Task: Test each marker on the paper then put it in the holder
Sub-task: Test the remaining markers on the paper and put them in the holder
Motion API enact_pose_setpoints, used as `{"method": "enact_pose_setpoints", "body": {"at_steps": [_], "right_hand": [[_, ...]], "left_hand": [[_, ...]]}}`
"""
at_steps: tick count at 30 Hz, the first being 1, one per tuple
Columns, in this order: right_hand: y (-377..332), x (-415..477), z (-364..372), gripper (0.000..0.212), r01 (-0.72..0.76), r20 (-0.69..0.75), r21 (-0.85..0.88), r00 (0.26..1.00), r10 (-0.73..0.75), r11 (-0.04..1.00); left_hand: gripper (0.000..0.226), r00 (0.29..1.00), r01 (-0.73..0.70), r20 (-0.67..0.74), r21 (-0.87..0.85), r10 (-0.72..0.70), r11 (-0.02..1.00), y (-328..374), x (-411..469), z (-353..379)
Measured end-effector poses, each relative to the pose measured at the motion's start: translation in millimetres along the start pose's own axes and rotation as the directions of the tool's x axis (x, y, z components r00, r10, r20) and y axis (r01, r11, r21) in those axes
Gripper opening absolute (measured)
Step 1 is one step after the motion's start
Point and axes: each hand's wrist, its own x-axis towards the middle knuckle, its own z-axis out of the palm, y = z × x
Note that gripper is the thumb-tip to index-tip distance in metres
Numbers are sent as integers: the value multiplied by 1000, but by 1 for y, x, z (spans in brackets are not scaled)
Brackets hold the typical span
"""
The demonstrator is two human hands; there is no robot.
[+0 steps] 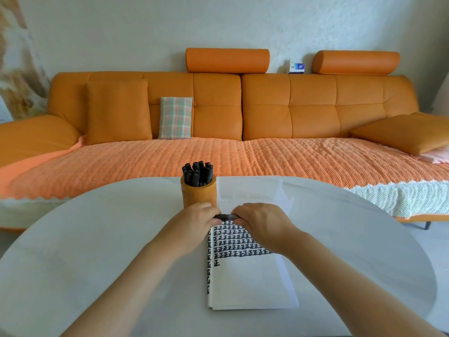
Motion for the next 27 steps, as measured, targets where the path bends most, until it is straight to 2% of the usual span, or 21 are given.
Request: {"method": "enact_pose_setpoints", "body": {"at_steps": [2, 4, 6, 9, 11, 14, 16, 19, 21, 23, 27], "right_hand": [[-2, 3, 2, 30, 75, -60, -89, 995, -80, 993], [-3, 4, 3, 21, 129, -88, -182, 985, -146, 975], [-6, 5, 2, 18, 115, -77, -217, 988, -135, 969], [-15, 2, -1, 29, -35, 85, -53, 996, 40, 998], [-20, 3, -5, 32, -182, 256, 121, 955, 147, 976], [-22, 1, -8, 33, -310, 402, 296, 899, 176, 904], [-22, -1, -6, 33, -256, 369, 254, 917, 151, 933], [-20, -4, 0, 28, -39, 145, -22, 989, 41, 999], [-16, -9, 0, 26, 12, 67, -107, 998, -4, 994], [-11, -16, -2, 26, -47, 54, -76, 997, 52, 996], [-8, -30, 6, 24, -231, 158, 95, 964, 215, 968]], "left_hand": [[21, 996, 84, 47, -57, -81, 995, 0, -4, -1], [22, 987, 150, 81, -139, -139, 979, -1, -7, -2], [18, 989, 141, 62, -178, -132, 974, -5, -9, -4], [17, 999, 25, -25, -98, -27, 995, -12, -11, -2], [16, 996, -64, -61, -35, 62, 997, -13, -13, 1], [13, 985, -165, -36, 68, 168, 984, -16, -16, 5], [13, 990, -141, -11, 65, 142, 988, -17, -17, 5], [21, 997, -2, 76, -28, 4, 1000, -19, -20, 3], [23, 991, 78, 116, -80, -68, 994, -30, -26, 2], [19, 989, 119, 102, -103, -108, 988, -46, -34, 2], [23, 990, 141, 17, -100, -140, 985, -60, -48, 10]]}}
